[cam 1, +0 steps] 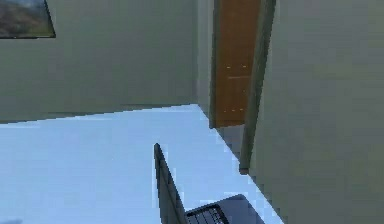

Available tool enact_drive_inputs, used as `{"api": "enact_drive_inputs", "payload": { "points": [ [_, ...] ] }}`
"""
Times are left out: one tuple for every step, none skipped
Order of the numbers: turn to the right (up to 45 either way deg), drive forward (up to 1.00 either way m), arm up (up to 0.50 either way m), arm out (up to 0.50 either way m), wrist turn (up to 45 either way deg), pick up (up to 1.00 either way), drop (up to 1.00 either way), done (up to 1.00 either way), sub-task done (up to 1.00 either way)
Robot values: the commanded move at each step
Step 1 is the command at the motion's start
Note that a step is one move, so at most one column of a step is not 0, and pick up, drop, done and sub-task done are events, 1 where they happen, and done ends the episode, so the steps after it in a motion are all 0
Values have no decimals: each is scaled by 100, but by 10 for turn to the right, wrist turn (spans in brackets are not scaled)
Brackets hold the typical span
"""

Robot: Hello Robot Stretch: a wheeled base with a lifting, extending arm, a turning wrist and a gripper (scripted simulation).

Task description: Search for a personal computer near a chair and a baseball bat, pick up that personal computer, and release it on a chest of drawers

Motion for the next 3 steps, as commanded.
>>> {"api": "enact_drive_inputs", "payload": {
  "points": [
    [-150, 0, 0, 0, 0, 0, 0, 0, 0],
    [0, 15, 0, 0, 0, 0, 0, 0, 0],
    [0, 100, 0, 0, 0, 0, 0, 0, 0]
  ]
}}
